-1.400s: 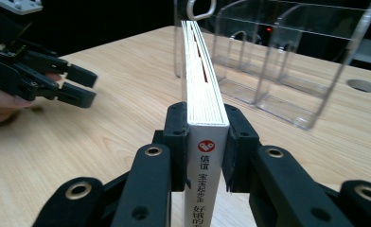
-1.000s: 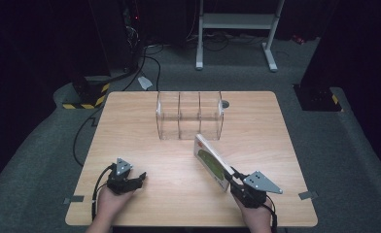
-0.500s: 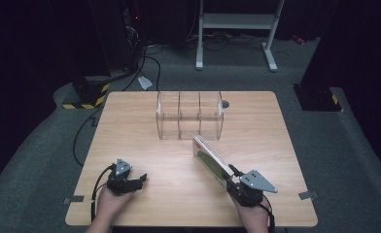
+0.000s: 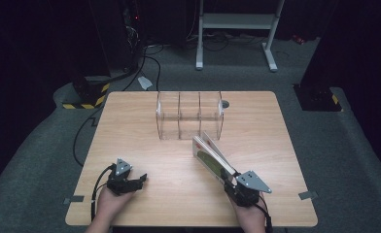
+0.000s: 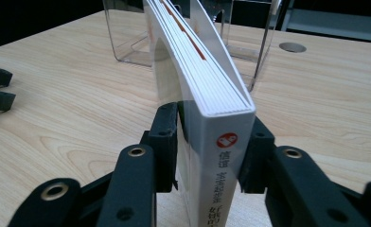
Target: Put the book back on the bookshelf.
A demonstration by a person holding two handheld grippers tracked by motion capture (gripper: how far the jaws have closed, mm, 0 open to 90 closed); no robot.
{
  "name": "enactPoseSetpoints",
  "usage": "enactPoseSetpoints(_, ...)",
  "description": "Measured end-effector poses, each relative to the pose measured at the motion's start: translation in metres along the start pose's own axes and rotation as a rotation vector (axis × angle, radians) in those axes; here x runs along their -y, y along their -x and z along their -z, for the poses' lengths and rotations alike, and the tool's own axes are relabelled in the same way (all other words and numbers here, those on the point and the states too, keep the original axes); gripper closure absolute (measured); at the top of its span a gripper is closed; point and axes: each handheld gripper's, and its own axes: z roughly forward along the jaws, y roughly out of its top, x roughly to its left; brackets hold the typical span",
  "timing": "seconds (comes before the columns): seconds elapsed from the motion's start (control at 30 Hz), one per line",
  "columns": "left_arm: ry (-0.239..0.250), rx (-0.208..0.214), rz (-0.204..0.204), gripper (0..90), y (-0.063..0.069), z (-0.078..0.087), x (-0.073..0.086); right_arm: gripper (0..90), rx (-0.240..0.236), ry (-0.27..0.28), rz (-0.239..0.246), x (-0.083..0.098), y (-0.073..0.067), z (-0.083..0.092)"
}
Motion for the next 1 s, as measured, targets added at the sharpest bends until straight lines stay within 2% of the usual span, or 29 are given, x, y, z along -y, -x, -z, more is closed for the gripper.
enactPoseSetpoints(0.03, 0.0, 0.0, 0.0, 24.0, 0.0, 0.0, 0.0, 66.5, 0.003, 0.006, 0.003, 0.0, 0.0, 0.0)
enactPoseSetpoints(0.13, 0.0, -0.001, 0.003, 24.1, 0.0, 0.0, 0.0, 73.4, -0.028, 0.014, 0.016, 0.001, 0.001, 0.0)
enactPoseSetpoints(0.2, 0.0, -0.003, 0.004, 24.4, 0.001, 0.0, 0.0, 74.4, -0.011, 0.013, 0.033, 0.001, -0.001, 0.0)
enactPoseSetpoints(0.37, 0.0, -0.003, 0.005, 24.5, 0.001, 0.0, 0.0, 74.9, -0.011, 0.009, 0.013, 0.0, 0.0, 0.0)
enactPoseSetpoints(0.6, 0.0, -0.001, 0.006, 24.6, 0.001, 0.0, 0.0, 75.2, 0.016, 0.013, 0.032, -0.005, -0.005, 0.002)
enactPoseSetpoints(0.7, 0.0, -0.002, 0.004, 24.6, 0.001, 0.0, 0.0, 75.3, 0.026, 0.02, 0.015, -0.01, -0.005, 0.004)
enactPoseSetpoints(0.9, 0.0, -0.002, 0.004, 24.6, 0.001, 0.0, 0.0, 75.4, 0.067, 0.037, 0.016, -0.021, -0.001, 0.005)
enactPoseSetpoints(1.0, 0.0, -0.002, 0.003, 24.6, 0.001, 0.0, 0.0, 75.4, 0.085, 0.048, -0.006, -0.027, 0.003, 0.002)
